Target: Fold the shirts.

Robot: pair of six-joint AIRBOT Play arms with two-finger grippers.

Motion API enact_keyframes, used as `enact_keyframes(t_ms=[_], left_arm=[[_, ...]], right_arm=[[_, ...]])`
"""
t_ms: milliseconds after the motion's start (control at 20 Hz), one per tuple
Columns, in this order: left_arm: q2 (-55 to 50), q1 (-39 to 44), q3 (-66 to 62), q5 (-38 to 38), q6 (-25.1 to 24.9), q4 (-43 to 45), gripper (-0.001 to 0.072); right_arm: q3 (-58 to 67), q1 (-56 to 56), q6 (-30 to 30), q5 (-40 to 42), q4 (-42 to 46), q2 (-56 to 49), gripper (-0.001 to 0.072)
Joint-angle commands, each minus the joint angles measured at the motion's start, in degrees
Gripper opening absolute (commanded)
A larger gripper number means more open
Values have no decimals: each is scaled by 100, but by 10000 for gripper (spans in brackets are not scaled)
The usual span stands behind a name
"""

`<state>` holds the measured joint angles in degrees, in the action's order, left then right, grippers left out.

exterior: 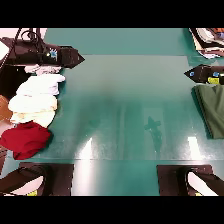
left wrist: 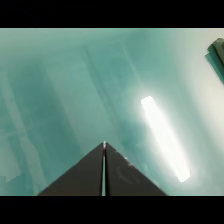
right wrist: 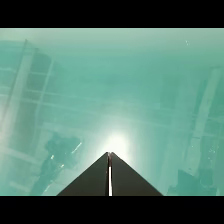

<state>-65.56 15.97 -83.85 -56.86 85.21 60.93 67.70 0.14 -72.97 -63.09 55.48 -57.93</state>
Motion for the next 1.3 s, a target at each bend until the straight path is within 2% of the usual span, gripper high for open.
enact_keyframes(t_ms=[0,200,250,300,350,450,500,850,1250], left_arm=[[0,0,0,402,26,-15,24],[-2,0,0,787,-118,297,26],[-2,-2,0,807,-358,638,174],[-11,-7,13,855,-348,1137,519],[-48,-22,17,903,-74,1884,612],[-243,-269,24,951,549,3193,613],[-413,-551,24,999,776,3440,613],[-2138,-2273,-94,1626,787,3130,613],[-4076,-2465,-1329,1663,732,2973,614]], right_arm=[[4,4,-2,-2,0,4,11],[4,9,-4,7,-2,4,11],[4,11,-4,0,-7,4,11],[4,11,-4,-4,-7,4,11],[4,11,-4,-4,-7,4,11],[4,9,-4,-7,-4,4,11],[4,11,-4,-7,-4,4,11],[4,11,-7,-9,-4,4,11],[4,11,-7,-310,-4,4,11]])
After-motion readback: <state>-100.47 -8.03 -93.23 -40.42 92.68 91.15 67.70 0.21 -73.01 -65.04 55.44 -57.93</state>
